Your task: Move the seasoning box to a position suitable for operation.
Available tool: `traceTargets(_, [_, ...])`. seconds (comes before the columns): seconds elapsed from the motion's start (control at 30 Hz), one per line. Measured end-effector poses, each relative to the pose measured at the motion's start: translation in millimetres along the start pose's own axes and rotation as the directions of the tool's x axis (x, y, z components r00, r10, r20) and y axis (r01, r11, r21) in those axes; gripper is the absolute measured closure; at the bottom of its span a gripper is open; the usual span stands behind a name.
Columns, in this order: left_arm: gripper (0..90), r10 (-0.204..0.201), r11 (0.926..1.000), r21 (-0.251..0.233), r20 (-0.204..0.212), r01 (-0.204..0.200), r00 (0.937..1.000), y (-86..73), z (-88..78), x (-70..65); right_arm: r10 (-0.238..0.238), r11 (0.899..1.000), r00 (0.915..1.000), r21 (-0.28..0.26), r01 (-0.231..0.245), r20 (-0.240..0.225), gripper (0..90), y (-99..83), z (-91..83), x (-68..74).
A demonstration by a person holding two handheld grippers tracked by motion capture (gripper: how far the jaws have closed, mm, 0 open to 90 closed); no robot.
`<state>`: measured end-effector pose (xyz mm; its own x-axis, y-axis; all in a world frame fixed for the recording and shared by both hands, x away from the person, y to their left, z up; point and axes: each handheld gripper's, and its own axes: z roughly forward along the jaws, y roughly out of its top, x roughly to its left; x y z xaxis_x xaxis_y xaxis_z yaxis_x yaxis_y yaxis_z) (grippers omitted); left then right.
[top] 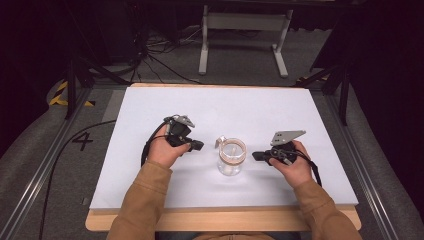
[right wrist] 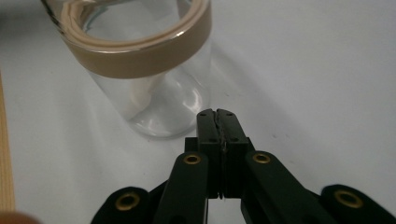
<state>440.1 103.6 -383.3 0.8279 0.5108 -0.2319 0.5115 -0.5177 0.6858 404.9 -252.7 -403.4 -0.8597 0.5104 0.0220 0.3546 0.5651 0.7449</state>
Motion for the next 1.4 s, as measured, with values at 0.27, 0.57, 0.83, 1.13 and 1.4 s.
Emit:
traceTargets(0.27, [87.5, -0.040, 0.9988, -0.028, -0.019, 0.039, 0.9990, -12.9, -13.2, 4.5, -0.049, 0.997, 0.9982, 0.059, 0.051, -0.034, 90.0, 10.5, 18.1, 6.0])
traceTargets(0.57, [87.3, -0.040, 0.9989, -0.026, -0.013, 0.040, 0.9991, -12.1, -12.9, 5.7, -0.087, 0.992, 0.9905, 0.080, 0.095, -0.107, 90.0, 15.8, 21.8, 23.9])
traceTargets(0.83, [86.9, -0.045, 0.9987, -0.026, -0.009, 0.045, 0.9990, -12.1, -12.9, 7.0, -0.145, 0.984, 0.9764, 0.078, 0.159, -0.159, 90.0, 22.8, 32.5, 46.2])
traceTargets(1.13, [87.5, -0.021, 0.9979, -0.060, 0.008, 0.022, 0.9997, -4.4, -13.4, 4.9, -0.125, 0.990, 0.9834, 0.055, 0.133, -0.132, 90.0, 19.7, 19.9, 38.3])
traceTargets(1.4, [89.5, 0.058, 0.9823, -0.181, 0.048, -0.048, 0.9972, 16.4, -17.3, -9.2, -0.093, 0.995, 0.9920, 0.033, 0.096, -0.086, 90.0, 10.9, 1.3, 32.9])
